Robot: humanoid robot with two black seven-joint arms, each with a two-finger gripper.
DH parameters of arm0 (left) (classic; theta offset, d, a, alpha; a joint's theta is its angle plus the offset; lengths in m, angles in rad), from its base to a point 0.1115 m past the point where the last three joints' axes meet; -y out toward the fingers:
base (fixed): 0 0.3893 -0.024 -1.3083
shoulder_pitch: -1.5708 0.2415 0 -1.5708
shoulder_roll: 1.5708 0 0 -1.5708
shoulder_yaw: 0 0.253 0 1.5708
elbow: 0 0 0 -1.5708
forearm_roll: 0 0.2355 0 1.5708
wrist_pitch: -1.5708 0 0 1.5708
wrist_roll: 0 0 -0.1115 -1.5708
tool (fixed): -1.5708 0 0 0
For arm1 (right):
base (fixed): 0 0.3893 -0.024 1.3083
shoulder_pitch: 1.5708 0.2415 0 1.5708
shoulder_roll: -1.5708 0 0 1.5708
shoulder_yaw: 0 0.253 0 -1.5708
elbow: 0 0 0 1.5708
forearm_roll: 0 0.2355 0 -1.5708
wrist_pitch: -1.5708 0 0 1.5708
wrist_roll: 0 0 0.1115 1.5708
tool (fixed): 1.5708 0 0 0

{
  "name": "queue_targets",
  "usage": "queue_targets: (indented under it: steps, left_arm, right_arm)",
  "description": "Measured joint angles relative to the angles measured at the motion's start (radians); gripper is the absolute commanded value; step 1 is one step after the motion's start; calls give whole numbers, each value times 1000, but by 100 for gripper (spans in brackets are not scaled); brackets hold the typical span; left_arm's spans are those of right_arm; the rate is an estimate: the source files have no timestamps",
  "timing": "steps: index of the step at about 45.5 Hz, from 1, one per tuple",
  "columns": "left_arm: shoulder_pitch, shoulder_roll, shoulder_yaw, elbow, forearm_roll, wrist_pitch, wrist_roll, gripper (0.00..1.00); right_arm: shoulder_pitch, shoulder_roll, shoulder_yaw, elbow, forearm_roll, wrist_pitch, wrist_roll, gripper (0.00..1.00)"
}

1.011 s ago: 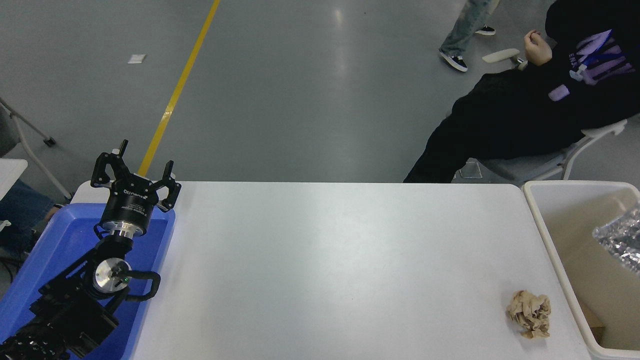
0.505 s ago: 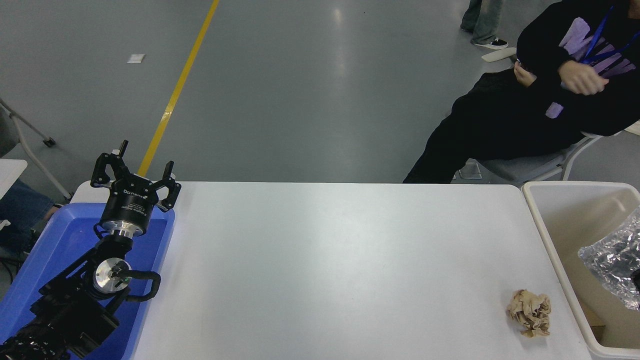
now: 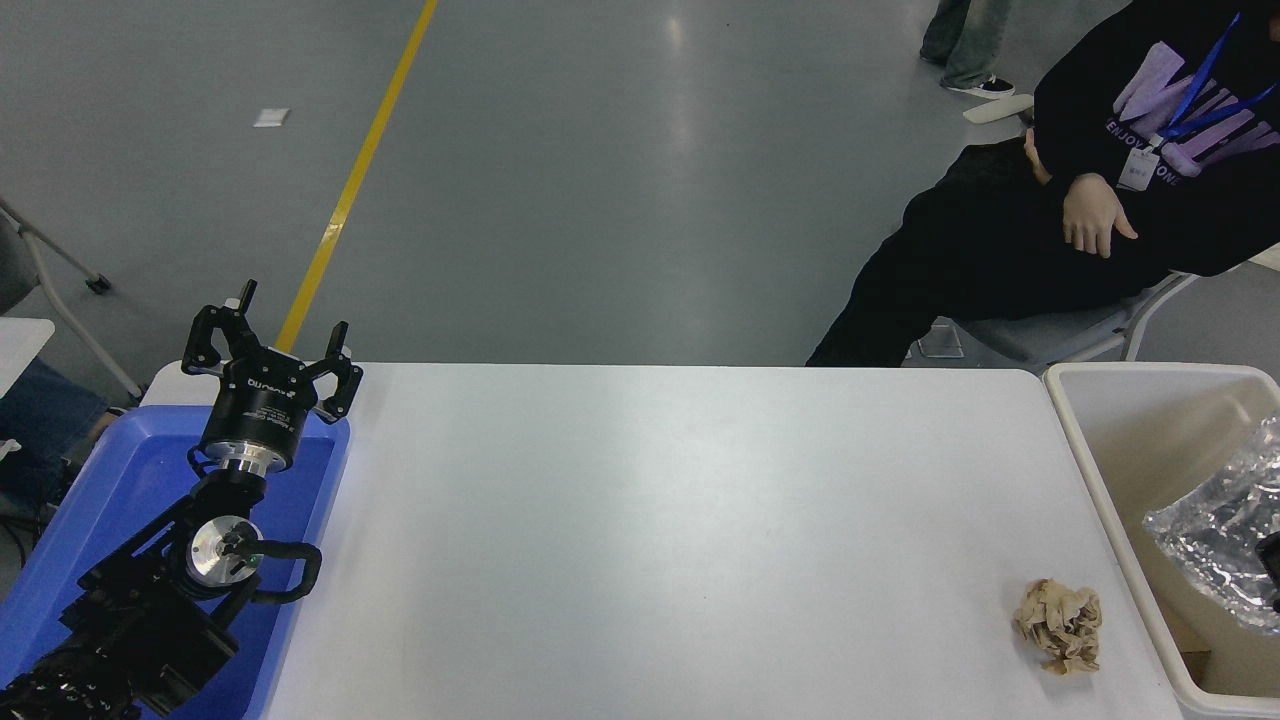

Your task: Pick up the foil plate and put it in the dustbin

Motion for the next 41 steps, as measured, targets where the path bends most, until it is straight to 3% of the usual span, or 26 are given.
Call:
queue_targets:
  steps: [30, 37, 41]
  left_arm:
    - [0, 0, 0, 0, 0, 0, 0, 98]
    - [-1, 0, 0, 0, 0, 0, 0, 98]
    - [-1, 0, 0, 0, 0, 0, 0, 98]
  right_arm:
    - [42, -38, 4, 70, 1, -46, 0, 85]
    - [84, -85, -13, 183, 1, -45, 0, 100]
    - [138, -136, -46, 288, 2, -44, 0, 100]
